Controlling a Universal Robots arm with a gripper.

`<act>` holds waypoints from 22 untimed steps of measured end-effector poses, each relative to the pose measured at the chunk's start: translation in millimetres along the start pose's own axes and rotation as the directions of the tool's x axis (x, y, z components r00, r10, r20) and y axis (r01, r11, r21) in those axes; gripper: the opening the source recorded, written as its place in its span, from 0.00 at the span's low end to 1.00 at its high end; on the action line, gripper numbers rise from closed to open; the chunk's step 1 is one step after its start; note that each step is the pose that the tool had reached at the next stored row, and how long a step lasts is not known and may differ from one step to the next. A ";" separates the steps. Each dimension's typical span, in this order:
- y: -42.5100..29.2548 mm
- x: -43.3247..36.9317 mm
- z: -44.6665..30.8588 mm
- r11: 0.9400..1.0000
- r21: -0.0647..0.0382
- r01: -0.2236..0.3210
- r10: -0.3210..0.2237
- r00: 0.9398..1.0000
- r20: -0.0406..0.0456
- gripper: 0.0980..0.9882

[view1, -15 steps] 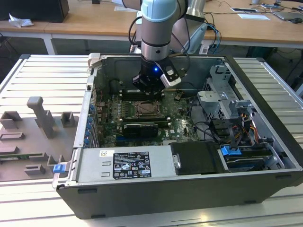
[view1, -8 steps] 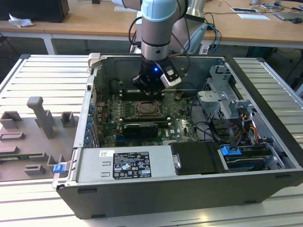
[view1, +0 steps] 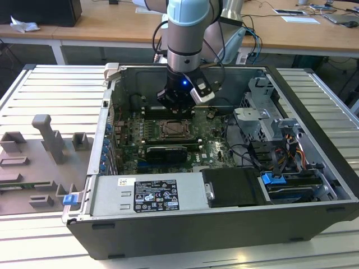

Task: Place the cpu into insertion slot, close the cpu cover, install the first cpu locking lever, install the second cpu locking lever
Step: 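Install the first cpu locking lever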

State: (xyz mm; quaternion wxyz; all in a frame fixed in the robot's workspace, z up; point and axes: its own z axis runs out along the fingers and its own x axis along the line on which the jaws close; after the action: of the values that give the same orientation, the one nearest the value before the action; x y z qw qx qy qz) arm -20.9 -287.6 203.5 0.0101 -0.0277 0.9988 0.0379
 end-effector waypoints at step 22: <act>0.1 -0.2 -8.2 1.000 0.002 0.000 0.000 1.000 0.000 0.01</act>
State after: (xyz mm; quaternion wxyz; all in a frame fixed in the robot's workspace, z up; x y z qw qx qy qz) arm -20.9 -288.1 211.7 0.0101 -0.0278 0.9989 0.0368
